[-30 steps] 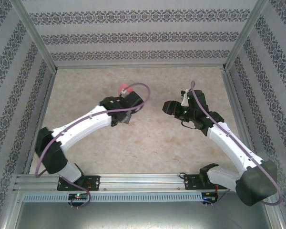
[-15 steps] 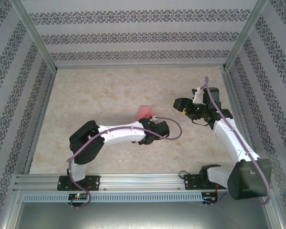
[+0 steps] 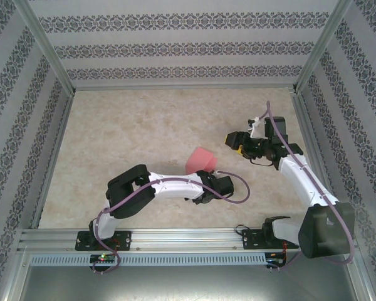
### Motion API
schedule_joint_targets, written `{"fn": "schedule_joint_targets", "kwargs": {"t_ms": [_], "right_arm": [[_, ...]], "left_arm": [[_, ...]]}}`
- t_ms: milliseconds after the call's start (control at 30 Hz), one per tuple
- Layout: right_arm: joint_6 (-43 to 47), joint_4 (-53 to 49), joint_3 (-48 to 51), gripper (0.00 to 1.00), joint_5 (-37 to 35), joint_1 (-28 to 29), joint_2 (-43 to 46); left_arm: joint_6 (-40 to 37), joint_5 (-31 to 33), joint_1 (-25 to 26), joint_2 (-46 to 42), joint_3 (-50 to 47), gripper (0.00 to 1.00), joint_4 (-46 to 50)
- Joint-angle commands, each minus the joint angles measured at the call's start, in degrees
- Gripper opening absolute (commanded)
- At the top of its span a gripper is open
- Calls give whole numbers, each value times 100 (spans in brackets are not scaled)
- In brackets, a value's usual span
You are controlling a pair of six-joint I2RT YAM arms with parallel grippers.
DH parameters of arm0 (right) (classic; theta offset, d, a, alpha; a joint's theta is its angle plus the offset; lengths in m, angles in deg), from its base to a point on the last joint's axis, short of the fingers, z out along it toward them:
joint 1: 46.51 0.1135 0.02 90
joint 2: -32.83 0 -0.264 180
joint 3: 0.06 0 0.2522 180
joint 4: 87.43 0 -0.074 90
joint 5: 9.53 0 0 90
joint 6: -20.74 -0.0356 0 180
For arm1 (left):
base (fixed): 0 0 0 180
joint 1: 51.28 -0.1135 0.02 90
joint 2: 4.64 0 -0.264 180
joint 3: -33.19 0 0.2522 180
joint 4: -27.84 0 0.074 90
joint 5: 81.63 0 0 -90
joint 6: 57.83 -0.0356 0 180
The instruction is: Fold a paper plane with a square sheet of paper (pick it up from the middle)
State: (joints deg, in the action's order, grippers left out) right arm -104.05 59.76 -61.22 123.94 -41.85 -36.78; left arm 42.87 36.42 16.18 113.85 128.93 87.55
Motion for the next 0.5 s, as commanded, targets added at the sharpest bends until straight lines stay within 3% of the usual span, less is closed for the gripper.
{"fn": "schedule_joint_targets", "kwargs": {"t_ms": [0,200,467], "right_arm": [[-83,159,159,59,185,114,-2],[-233,246,405,51,-13,438,94],[-618,642,801,37,-451,915,230]], "left_arm": [[-2,-491,73,-149,-62,42,-273],[-32,-1256,64,-573,-184,58,-488],[150,-2093,-132,-1669,-459,62,-389]]}}
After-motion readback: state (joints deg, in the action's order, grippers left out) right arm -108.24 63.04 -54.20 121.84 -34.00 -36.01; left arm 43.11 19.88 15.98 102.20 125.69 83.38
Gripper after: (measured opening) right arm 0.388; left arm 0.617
